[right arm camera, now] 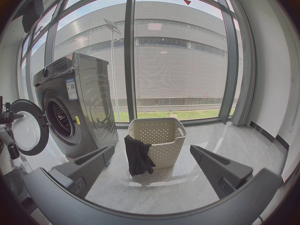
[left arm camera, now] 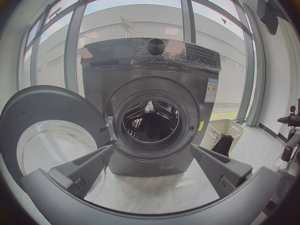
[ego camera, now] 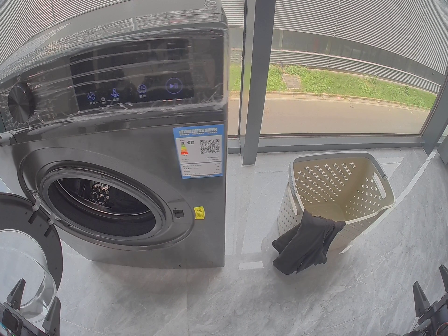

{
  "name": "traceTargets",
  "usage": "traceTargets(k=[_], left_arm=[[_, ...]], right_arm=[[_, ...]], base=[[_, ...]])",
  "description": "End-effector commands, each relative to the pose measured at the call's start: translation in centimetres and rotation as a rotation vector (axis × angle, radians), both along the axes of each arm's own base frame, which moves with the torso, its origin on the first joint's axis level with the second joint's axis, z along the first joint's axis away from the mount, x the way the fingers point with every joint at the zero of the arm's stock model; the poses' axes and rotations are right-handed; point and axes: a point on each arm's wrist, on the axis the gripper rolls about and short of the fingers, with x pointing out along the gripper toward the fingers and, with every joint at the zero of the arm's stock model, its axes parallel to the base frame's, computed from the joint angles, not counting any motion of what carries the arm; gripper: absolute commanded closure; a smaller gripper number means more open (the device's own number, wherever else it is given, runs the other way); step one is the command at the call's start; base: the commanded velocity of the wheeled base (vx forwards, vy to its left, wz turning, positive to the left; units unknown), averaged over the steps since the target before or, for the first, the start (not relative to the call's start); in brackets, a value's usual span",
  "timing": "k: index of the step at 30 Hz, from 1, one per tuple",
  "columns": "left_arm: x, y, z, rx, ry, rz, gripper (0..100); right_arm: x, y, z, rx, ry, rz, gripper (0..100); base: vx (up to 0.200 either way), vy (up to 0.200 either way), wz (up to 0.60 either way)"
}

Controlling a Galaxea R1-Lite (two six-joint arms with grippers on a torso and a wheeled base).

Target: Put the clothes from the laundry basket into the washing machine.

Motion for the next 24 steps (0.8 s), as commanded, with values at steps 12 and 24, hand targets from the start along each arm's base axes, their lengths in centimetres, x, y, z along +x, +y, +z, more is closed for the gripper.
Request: traceTargets(k=[12,24], left_arm=[[0.01,0.00,-0.53,0.017,0.001,0.001,0],[0.01,0.00,-0.53,0.009,0.001,0.001,0]], right_arm=[[-0.01,0.00,-0.21,0.000,-0.001,0.000,0],[-0.01,0.00,-0.21,0.000,-0.001,0.000,0]], base=[[0.000,-0.200,0.00],[0.000,-0.200,0.00]])
